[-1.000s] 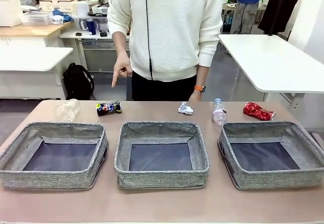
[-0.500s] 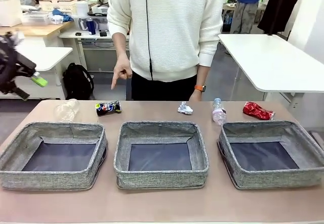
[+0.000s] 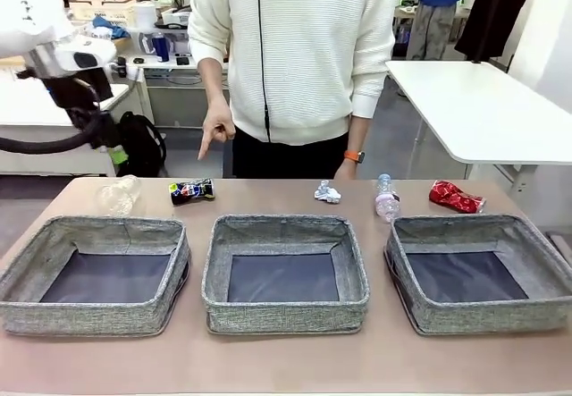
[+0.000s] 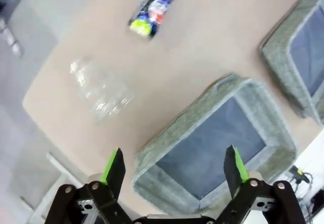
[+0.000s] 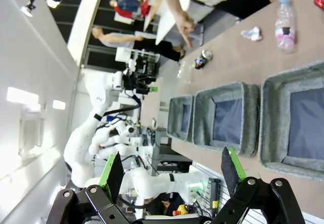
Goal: Sort the waste into the appropriate baskets.
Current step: Pick up the waste item pointed out by the person.
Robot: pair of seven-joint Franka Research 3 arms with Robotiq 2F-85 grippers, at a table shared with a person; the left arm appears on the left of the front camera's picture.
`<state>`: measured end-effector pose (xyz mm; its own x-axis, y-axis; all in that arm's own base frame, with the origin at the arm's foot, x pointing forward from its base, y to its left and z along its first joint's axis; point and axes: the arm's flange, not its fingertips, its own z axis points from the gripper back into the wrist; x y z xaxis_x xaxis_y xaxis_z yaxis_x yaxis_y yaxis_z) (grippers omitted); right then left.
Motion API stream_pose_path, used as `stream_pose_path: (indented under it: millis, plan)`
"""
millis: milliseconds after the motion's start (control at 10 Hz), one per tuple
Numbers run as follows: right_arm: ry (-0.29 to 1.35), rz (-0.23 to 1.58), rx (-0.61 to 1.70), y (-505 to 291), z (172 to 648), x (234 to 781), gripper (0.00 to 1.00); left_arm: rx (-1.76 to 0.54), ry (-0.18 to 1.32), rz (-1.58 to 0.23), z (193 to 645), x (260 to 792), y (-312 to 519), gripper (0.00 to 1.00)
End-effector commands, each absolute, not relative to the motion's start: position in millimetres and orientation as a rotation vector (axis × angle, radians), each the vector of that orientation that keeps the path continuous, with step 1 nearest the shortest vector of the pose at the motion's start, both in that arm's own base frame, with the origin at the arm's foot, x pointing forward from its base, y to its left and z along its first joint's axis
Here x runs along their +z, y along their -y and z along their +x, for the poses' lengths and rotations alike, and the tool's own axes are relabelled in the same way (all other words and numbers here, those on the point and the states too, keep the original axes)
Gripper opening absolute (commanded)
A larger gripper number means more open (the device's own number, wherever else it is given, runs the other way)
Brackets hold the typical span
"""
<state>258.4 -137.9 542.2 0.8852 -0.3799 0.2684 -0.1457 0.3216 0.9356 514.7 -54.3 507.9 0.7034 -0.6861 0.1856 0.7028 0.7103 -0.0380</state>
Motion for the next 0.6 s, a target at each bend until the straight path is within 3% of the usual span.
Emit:
stream_pose_path:
  millis: [0, 300, 500]
  plan:
    - [0.517, 1.261, -0.139, 139, 261, 545, 1.00, -0.716, 0.133, -0.067, 513, 511, 38, 1.00]
    - [0.517, 1.261, -0.139, 139, 261, 545, 1.00, -0.762, 0.156, -0.103, 516, 506, 50, 1.00]
    - [0.517, 1.261, -0.139, 139, 261, 545, 1.00, -0.851, 0.320, -0.144, 556, 489, 63, 1.00]
